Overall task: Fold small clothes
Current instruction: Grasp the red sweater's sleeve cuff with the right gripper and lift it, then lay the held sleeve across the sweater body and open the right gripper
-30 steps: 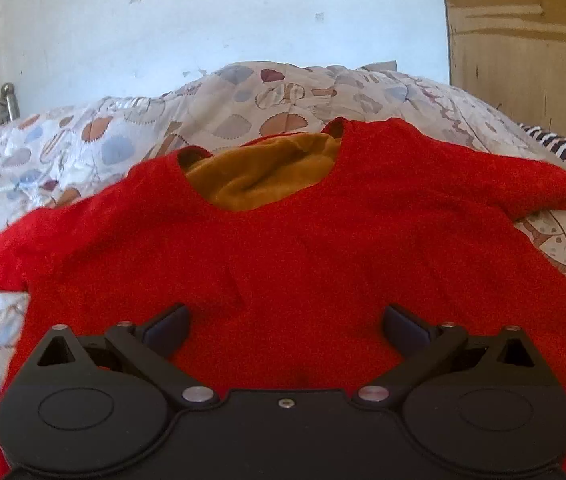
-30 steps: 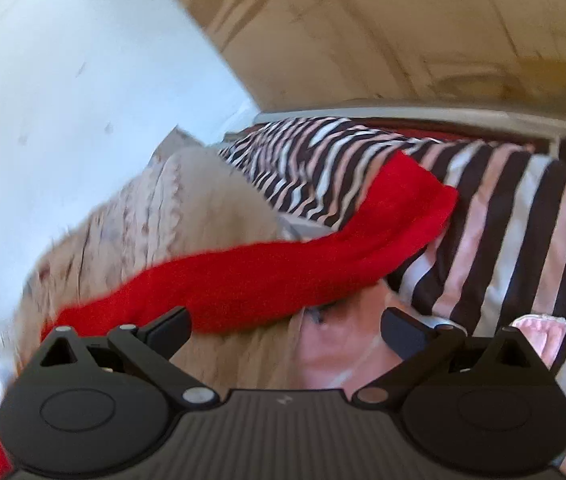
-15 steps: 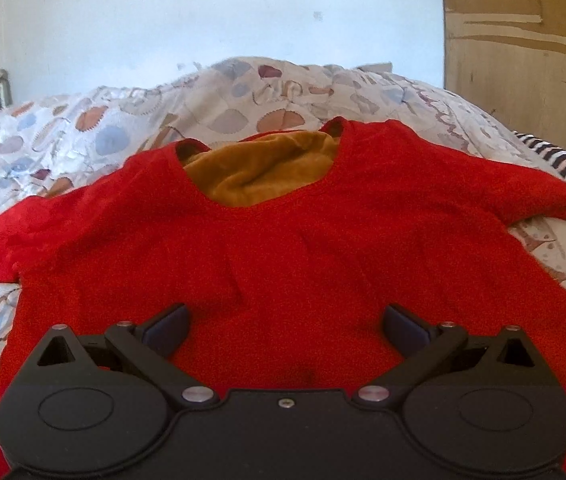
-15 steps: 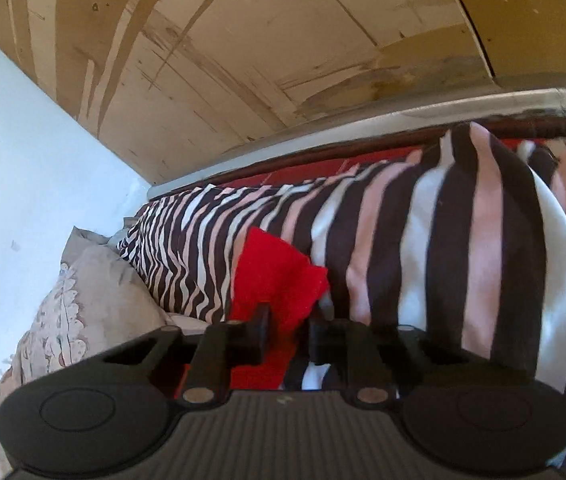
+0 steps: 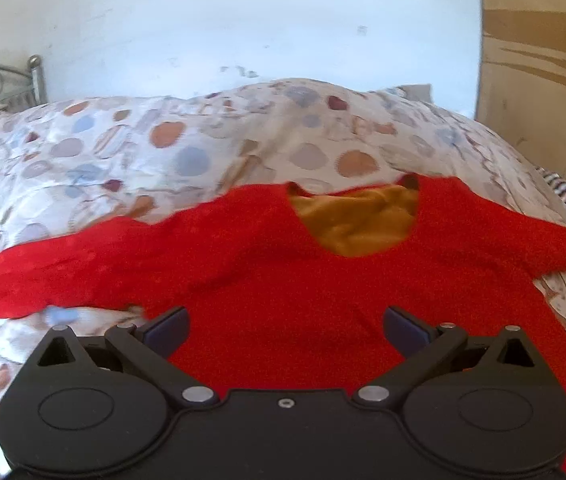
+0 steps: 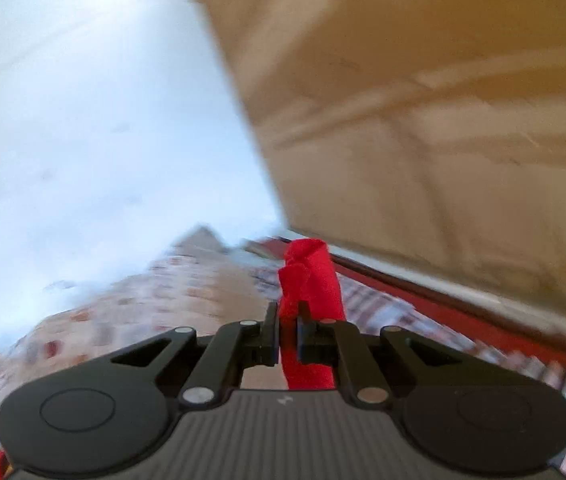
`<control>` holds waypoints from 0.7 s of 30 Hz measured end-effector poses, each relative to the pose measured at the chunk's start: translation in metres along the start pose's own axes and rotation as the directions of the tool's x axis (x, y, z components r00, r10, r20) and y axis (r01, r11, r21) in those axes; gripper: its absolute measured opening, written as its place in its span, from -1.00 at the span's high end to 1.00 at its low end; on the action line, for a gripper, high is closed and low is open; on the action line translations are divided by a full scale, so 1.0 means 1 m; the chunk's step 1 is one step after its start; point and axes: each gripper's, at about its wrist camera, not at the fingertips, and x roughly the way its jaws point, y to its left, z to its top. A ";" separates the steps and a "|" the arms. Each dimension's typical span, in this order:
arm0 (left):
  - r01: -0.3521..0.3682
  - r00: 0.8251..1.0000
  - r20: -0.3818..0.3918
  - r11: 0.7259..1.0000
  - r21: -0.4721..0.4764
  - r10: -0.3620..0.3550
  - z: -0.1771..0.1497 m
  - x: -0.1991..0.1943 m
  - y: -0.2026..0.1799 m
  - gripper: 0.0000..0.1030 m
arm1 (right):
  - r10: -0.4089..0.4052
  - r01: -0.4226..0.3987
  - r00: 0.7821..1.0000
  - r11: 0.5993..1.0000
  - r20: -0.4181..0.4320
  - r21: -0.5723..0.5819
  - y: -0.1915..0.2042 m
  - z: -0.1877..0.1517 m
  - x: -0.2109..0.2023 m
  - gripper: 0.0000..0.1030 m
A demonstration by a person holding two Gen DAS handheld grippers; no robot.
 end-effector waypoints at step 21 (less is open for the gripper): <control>-0.079 0.990 0.092 0.969 -0.236 0.103 -0.010 -0.053 0.121 -0.99 | 0.469 -0.586 0.810 0.665 -0.351 -0.464 0.270 -0.196 -0.062 0.82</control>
